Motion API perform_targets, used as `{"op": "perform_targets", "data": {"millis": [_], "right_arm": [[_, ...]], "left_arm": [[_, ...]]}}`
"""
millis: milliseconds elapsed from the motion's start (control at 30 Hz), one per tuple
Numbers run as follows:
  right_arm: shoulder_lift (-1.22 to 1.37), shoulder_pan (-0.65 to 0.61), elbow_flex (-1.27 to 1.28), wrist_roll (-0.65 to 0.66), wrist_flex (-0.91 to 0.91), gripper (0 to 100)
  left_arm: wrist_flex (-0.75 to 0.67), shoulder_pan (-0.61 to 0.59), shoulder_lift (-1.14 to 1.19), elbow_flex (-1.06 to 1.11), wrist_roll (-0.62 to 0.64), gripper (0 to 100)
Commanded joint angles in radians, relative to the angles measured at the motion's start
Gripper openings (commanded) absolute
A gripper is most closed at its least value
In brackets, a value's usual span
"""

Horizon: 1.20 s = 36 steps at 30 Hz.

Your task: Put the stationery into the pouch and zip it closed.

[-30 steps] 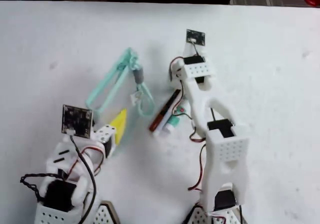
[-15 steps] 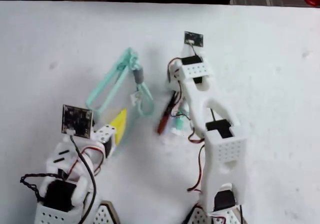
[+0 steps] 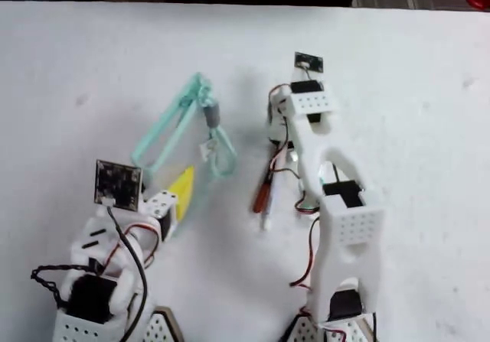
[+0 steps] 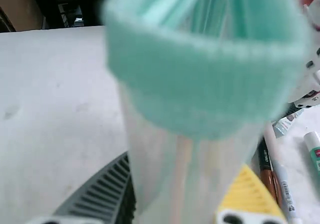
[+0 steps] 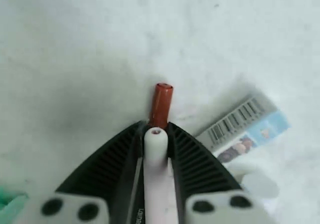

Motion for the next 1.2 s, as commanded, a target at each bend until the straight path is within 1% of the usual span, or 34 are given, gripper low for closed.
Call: {"op": "perform_targets", "data": {"millis": [0, 233, 500, 700, 833, 1167], "right_arm": [[-0.079, 0.022, -0.035, 0.002, 0.022, 1.6], [-0.105, 0.058, -0.034, 0.002, 0.027, 1.6], [-0.205, 0.101, -0.032, 0.003, 0.111, 1.6], [-0.128, 0.11, -0.041, 0.003, 0.107, 1.7], [-0.082, 0.11, -0.041, 0.003, 0.073, 1.8], [-0.074, 0.176, -0.04, 0.002, 0.044, 1.9]], "left_arm": [[-0.029, -0.007, -0.01, -0.008, 0.002, 22], [-0.031, -0.007, -0.01, -0.008, 0.002, 22], [-0.031, -0.007, -0.01, -0.008, 0.003, 22], [-0.028, -0.007, -0.01, -0.008, 0.003, 22], [-0.026, -0.007, -0.01, -0.008, 0.003, 22], [-0.026, -0.007, -0.01, -0.006, 0.003, 22]]}}
